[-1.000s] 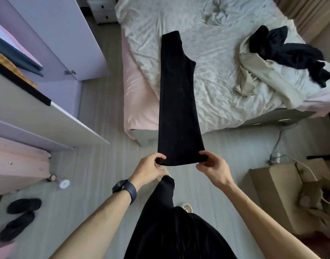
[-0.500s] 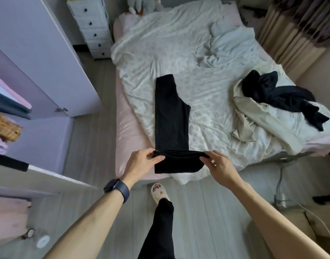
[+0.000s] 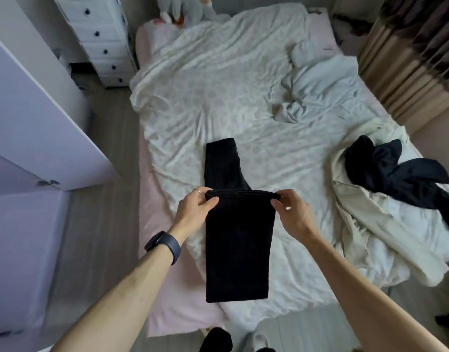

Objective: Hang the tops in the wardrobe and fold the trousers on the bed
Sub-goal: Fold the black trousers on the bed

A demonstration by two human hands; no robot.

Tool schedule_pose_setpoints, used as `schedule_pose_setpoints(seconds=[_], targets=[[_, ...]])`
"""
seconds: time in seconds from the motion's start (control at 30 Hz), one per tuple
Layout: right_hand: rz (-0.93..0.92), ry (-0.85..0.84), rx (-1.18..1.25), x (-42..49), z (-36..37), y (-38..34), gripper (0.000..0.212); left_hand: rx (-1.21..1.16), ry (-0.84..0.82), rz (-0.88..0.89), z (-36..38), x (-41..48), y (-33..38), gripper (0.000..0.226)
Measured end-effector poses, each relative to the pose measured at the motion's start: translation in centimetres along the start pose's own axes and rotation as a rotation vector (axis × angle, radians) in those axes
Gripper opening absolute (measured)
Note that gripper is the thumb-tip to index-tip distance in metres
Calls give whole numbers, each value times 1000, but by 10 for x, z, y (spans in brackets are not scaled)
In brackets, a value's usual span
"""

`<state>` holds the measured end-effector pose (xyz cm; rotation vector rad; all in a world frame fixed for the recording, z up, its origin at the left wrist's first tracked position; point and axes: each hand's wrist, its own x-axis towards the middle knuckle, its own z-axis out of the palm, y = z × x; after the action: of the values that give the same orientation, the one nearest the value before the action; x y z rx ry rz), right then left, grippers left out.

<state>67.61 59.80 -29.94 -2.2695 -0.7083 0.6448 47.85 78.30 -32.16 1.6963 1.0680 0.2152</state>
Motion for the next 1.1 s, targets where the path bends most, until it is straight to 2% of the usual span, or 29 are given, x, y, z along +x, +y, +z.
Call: schedule_pose_setpoints(seconds=[0.2, 0.37, 0.53, 0.73, 0.9, 1.03, 1.1], targets=[[14, -9, 28, 103, 32, -13, 24, 63, 49, -44, -7, 91, 0, 20], [-35, -1, -14, 197, 70, -6, 29, 112, 124, -65, -9, 179, -10, 10], [-56, 7, -64, 300, 103, -14, 33, 116, 201, -130, -3, 277, -19, 14], [11, -1, -83, 406, 153, -3, 35, 152, 241, -201, 19, 383, -55, 30], [93, -51, -123, 444, 183, 29, 32, 241, 184, -232, 31, 433, -83, 38], [135, -82, -90, 455, 191, 45, 31, 371, 134, -256, 41, 451, -94, 35], [140, -74, -51, 458, 192, 46, 32, 362, 134, -273, 47, 454, -94, 38]])
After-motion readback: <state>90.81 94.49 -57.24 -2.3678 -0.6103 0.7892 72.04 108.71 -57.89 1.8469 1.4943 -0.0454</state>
